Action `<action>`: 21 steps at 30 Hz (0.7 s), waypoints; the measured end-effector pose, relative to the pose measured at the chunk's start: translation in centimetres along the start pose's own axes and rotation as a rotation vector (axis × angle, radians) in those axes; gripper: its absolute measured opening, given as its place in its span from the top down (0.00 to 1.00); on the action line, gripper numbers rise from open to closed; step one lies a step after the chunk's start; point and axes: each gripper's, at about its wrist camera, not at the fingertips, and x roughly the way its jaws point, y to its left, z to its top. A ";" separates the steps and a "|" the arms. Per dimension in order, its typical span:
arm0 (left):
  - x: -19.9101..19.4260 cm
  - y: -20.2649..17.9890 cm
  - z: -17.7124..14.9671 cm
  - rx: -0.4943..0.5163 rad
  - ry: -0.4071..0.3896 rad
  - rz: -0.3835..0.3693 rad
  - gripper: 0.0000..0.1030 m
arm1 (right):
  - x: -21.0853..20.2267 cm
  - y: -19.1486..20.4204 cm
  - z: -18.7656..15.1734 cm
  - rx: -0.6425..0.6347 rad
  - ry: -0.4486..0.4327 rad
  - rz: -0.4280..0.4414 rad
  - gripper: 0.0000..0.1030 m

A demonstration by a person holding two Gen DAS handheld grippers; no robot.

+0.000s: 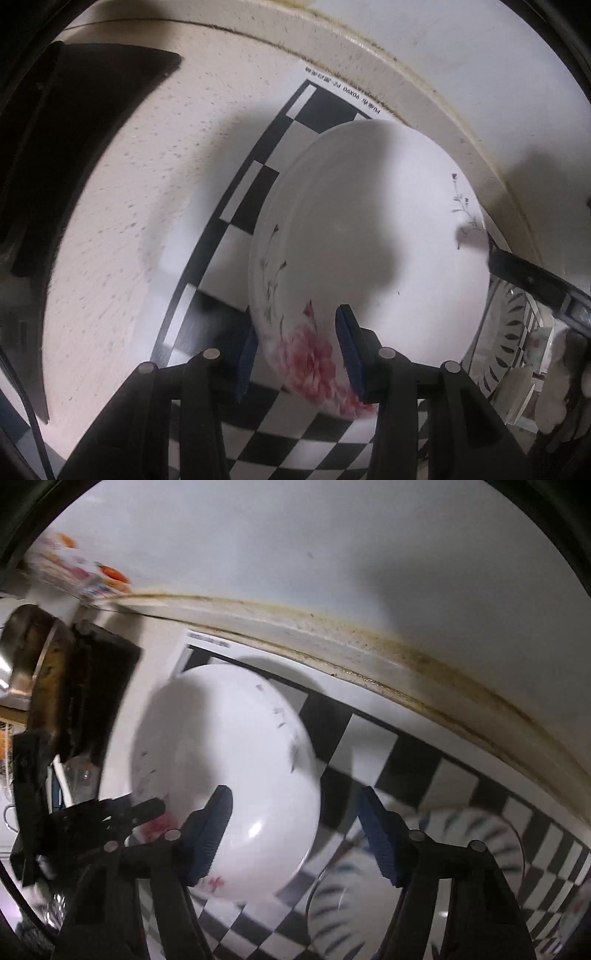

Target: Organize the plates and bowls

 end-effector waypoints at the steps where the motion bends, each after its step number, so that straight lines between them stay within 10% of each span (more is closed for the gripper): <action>1: 0.3 0.0 0.2 -0.001 0.004 0.005 0.63 | 0.7 -0.1 0.3 0.003 0.019 0.008 0.36; 9: 0.8 0.6 1.0 0.007 -0.019 0.016 0.72 | 3.9 -1.2 1.3 0.048 0.091 0.039 0.80; 21: -0.9 0.3 -0.2 0.040 -0.053 0.030 0.72 | 1.5 -0.9 -0.9 0.010 -0.008 0.043 0.87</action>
